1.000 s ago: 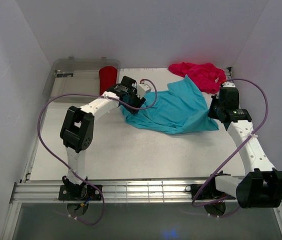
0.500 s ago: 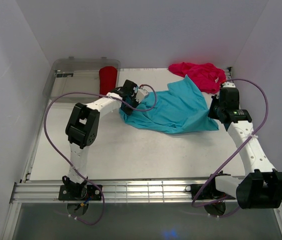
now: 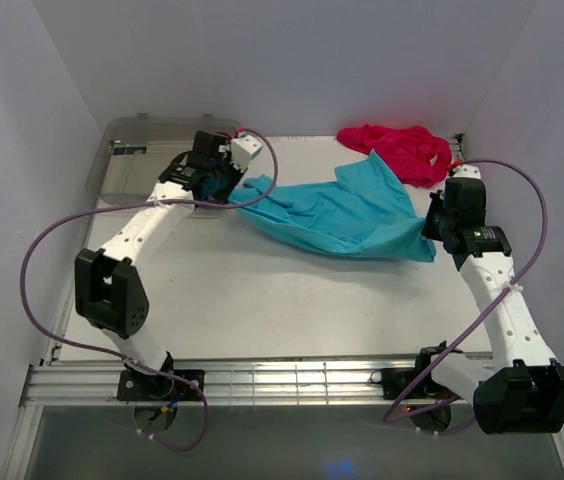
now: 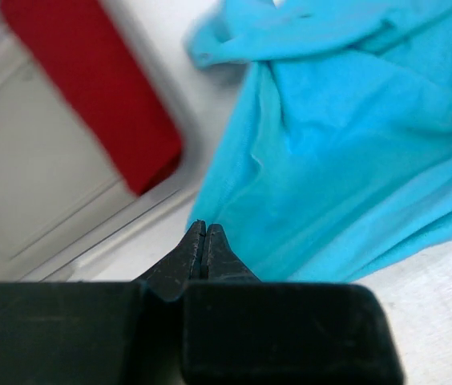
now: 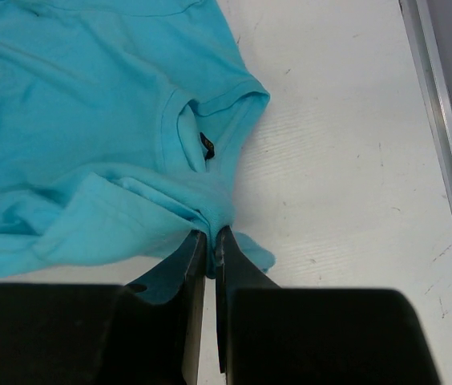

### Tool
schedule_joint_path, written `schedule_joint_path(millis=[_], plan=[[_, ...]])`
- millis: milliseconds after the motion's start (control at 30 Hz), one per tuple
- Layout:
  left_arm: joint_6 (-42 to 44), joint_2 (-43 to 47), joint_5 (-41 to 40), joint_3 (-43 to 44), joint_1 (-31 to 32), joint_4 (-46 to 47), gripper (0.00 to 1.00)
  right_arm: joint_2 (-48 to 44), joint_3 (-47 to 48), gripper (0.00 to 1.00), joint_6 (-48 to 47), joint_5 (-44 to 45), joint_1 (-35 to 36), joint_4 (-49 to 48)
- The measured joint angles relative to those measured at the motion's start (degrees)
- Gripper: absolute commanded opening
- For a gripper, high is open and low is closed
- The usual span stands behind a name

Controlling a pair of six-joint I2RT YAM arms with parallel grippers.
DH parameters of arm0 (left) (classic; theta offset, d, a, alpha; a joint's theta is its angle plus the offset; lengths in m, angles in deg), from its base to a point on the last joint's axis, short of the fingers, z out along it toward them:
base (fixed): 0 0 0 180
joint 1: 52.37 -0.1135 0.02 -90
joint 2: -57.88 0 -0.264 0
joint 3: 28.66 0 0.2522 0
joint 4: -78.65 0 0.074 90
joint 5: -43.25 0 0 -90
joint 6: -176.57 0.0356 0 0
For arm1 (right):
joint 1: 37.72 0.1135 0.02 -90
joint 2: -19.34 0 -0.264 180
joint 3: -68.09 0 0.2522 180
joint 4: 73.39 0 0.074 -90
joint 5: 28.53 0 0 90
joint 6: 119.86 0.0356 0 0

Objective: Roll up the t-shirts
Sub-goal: Flatten out the T-shirt at the center of the board.

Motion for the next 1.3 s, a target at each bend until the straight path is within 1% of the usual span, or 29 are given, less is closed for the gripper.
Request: schedule_joint_path(millis=[100, 167, 267, 333, 367, 433, 500, 633, 767, 900, 1000, 1100, 1200, 1300], plan=[[0.35, 6.05, -1.2, -0.83, -3.82, -1.53, 0.0, -0.52, 0.13, 0.08, 0.37, 0.11, -0.02, 2.08], [0.79, 9.53, -2.6, -1.11, -5.29, -2.93, 0.0, -0.74, 1.25, 0.08, 0.68, 0.13, -0.02, 4.31], [1.88, 12.94, -5.05, 0.0, -6.34, -5.09, 0.0, -1.31, 6.62, 0.08, 1.03, 1.09, -0.04, 8.57], [2.64, 13.92, -6.64, 2.93, -7.06, -6.16, 0.0, -1.73, 12.28, 0.08, 1.07, 2.4, -0.11, 10.14], [3.04, 14.16, -7.48, 4.83, -7.69, -6.6, 0.0, -2.05, 16.59, 0.08, 1.05, 3.37, -0.2, 10.75], [3.85, 14.32, -9.22, 9.18, -9.09, -7.23, 0.0, -3.45, 22.69, 0.08, 1.03, 4.66, -0.26, 10.54], [4.42, 14.75, -10.43, 12.76, -9.9, -7.61, 0.0, -5.57, 27.08, 0.08, 1.05, 5.51, -0.26, 10.54], [4.83, 16.85, -10.56, 15.74, -9.97, -7.76, 0.0, -9.18, 30.8, 0.08, 0.96, 6.51, -0.26, 10.86], [5.01, 16.83, -10.32, 15.74, -9.73, -7.89, 0.0, -8.85, 31.61, 0.08, 0.48, 7.74, -0.26, 11.82], [4.9, 12.94, -9.27, 16.92, -9.75, -7.89, 0.0, -4.63, 31.61, 0.08, -0.66, 8.61, -0.26, 12.28], [4.28, 7.54, -8.11, 20.59, -9.79, -7.98, 0.0, 1.42, 33.7, 0.08, -1.79, 9.33, -0.44, 12.61], [3.06, 1.01, -6.8, 27.23, -9.79, -7.96, 0.0, 11.1, 42.07, 0.08, -2.75, 9.07, -1.31, 13.51], [1.53, -5.27, -6.08, 35.5, -9.81, -8.22, 0.0, 20.41, 54.05, 0.08, -3.58, 8.13, -2.49, 13.38], [-0.37, -10.03, -5.75, 43.82, -9.84, -7.85, 0.0, 25.42, 63.54, 0.08, -3.74, 7.34, -4.37, 13.38]])
